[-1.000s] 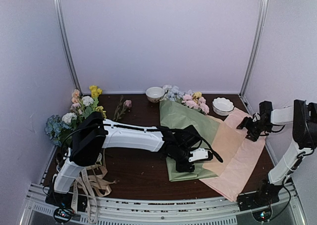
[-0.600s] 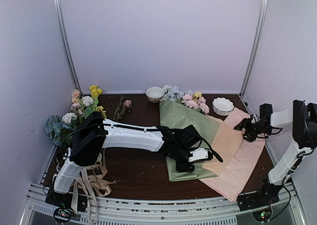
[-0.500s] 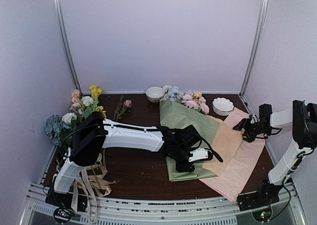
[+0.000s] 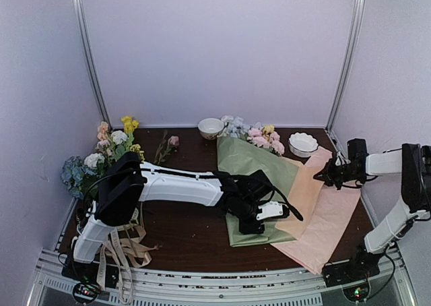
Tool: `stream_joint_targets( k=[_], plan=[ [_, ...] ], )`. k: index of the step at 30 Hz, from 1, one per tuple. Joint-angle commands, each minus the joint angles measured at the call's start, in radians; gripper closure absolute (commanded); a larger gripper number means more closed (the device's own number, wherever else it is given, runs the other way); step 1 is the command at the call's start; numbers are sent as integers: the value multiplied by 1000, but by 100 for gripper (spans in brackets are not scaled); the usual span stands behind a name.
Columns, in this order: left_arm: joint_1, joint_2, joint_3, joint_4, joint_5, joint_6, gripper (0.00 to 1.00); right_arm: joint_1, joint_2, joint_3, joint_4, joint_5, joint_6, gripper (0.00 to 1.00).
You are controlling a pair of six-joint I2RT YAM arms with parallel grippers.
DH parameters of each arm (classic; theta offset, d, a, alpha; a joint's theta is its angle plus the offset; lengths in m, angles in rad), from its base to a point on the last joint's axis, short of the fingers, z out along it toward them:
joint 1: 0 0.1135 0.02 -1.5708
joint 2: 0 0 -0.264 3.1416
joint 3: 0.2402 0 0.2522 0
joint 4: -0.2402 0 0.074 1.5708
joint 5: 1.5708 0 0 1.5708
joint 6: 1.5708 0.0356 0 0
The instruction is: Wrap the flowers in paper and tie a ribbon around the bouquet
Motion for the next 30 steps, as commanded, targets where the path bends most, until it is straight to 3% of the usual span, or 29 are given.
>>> stream_joint_targets(
  k=[1,12,19,30],
  plan=[
    [9,7,1,10,15,-8,50,82,-115,26,-44,27,-18,100],
    [9,6,-5,11,13,-12,50,410,-162,132,83,-25,114,100],
    [9,-11,-34,35,13,-14,49,536,29,282,146,19,150,100],
    [-4,-137,-181,159,-3,3,30,597,377,412,162,45,161,100]
  ],
)
